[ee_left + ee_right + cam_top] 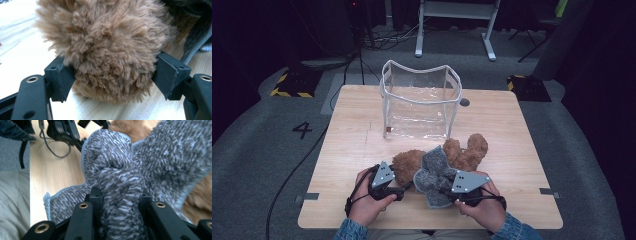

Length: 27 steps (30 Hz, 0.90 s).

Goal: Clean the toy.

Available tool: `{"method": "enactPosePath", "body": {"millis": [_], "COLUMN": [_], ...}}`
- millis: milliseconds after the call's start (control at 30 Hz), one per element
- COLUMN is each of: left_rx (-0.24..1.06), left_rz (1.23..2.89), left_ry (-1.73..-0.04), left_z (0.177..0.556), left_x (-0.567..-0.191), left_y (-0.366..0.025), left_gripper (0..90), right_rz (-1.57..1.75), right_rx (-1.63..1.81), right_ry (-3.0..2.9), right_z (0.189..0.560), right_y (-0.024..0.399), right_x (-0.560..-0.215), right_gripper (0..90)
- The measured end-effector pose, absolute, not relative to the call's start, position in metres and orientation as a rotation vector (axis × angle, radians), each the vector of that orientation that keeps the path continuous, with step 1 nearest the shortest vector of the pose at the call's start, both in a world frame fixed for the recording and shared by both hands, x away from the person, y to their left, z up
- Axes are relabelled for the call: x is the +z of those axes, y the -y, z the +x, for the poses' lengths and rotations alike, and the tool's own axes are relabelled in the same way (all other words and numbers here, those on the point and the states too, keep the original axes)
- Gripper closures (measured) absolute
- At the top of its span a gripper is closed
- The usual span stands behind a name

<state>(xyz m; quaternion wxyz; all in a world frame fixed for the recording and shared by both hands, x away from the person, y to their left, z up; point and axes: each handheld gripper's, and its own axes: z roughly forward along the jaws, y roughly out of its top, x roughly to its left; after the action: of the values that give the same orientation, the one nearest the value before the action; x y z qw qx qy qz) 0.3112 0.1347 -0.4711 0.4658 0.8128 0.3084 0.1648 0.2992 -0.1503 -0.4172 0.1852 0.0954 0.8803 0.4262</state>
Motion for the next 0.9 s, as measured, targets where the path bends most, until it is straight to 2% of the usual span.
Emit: {"method": "enactPosePath", "body": {"millis": [267, 467, 900], "left_rx": [0.415, 0.415, 0.422], "left_rz": [2.003, 1.995, 1.994], "left_ry": [-0.776, -0.782, -0.787], "left_z": [0.313, 0.314, 0.313], "left_x": [-0.472, -0.472, -0.471], "left_y": [-0.132, -0.133, -0.133], "left_gripper": [25.4, 25.5, 26.2], "right_rz": [0.397, 0.581, 0.814], "right_rx": [1.152, 1.074, 0.954], "right_ry": [-2.402, -2.361, -2.274], "right_z": [0.295, 0.304, 0.321], "right_y": [0.208, 0.253, 0.316], "right_x": [-0.411, -0.419, -0.424], "right_gripper": [67.3, 66.9, 66.3]}}
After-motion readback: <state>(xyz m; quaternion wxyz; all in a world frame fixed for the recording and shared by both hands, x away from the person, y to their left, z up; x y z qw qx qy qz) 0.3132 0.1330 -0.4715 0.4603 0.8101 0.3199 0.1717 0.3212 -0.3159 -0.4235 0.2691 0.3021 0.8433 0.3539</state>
